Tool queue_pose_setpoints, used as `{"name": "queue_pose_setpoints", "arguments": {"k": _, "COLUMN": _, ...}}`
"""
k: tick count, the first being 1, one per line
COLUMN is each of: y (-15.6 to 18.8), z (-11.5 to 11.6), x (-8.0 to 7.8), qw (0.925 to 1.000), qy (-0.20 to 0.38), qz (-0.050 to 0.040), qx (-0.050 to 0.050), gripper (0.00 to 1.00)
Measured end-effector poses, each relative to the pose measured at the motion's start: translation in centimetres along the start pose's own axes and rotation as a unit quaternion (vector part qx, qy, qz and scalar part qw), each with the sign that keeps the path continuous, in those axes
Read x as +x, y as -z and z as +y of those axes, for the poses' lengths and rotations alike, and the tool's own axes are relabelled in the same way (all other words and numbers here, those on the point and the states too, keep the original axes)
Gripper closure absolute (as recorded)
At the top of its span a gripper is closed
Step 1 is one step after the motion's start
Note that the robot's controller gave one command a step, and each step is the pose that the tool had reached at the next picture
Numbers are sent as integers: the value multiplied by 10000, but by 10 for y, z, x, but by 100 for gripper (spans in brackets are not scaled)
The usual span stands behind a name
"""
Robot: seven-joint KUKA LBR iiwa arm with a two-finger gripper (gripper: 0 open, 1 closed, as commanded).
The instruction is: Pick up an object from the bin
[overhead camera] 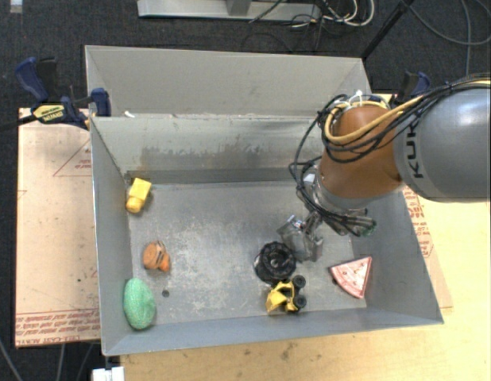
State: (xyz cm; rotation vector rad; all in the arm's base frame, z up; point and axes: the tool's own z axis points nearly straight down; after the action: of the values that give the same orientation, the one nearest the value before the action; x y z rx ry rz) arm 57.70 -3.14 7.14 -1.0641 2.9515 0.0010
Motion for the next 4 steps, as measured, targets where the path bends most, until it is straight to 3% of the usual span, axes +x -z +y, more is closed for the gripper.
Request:
{"name": "queue_pose_setpoints", "arguments": {"k": 1, "y": 0, "z": 0, "x": 0, "qw": 10000, "qy": 0, "qz": 3, "qx": -1, "gripper": 0}}
{"name": "queue_pose_setpoints", "arguments": {"k": 2, "y": 0, "z": 0, "x": 0, "qw": 10000, "qy": 0, "qz": 3, "qx": -1, "gripper": 0}}
{"name": "queue_pose_setpoints", "arguments": {"k": 3, "y": -1, "z": 32, "x": 6, "qw": 9975, "qy": 701, "qz": 0, "qx": 13, "gripper": 0}}
{"name": "queue_pose_setpoints", "arguments": {"k": 4, "y": -1, "z": 51, "x": 7, "qw": 9949, "qy": 1008, "qz": 8, "qx": -14, "gripper": 0}}
